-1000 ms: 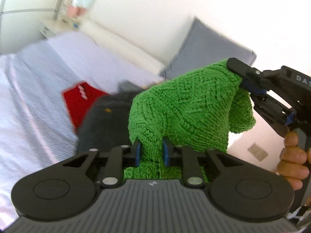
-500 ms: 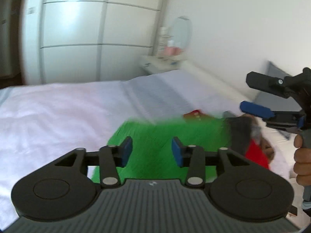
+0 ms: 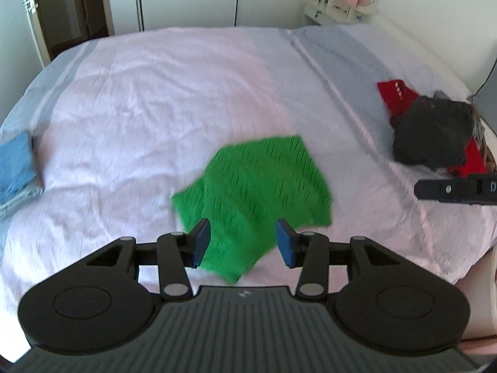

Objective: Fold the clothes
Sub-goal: 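Lift the green vest off the pile and lay it on open bedspread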

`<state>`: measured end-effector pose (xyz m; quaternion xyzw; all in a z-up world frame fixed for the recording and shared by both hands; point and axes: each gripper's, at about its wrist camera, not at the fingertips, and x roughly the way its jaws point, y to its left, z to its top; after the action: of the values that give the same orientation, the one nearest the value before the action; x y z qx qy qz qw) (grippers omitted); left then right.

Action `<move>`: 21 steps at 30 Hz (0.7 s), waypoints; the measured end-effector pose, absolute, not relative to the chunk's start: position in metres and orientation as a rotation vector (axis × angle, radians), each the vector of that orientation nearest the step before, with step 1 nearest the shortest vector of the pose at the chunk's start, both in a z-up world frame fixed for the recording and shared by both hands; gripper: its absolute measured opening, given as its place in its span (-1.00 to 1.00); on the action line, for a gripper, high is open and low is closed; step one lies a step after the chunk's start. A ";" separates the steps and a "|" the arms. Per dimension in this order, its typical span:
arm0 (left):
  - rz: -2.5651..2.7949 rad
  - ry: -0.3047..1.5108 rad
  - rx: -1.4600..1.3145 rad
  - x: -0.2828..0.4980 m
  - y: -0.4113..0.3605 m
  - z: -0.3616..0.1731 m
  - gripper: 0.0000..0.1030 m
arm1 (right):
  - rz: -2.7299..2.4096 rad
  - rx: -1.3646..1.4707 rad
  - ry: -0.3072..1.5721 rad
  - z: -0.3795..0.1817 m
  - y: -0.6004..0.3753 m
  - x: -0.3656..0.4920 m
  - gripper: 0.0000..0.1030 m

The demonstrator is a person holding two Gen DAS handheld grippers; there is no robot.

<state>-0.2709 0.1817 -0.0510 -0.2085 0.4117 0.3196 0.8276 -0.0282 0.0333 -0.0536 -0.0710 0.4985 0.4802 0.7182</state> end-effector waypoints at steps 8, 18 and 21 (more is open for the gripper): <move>0.729 0.882 -0.418 -0.270 0.160 -0.054 -0.04 | 1.080 -0.268 1.110 -0.061 0.030 -0.057 0.49; 0.794 0.945 -0.418 -0.254 0.122 -0.059 0.09 | 1.101 -0.332 1.184 -0.076 0.001 -0.055 0.49; 0.812 0.952 -0.426 -0.253 0.110 -0.062 0.09 | 1.097 -0.359 1.198 -0.084 -0.007 -0.054 0.49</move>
<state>-0.2530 0.1101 -0.0623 -0.1980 0.4422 0.3773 0.7892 -0.0536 -0.0075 -0.0837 -0.1597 0.5324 0.4873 0.6735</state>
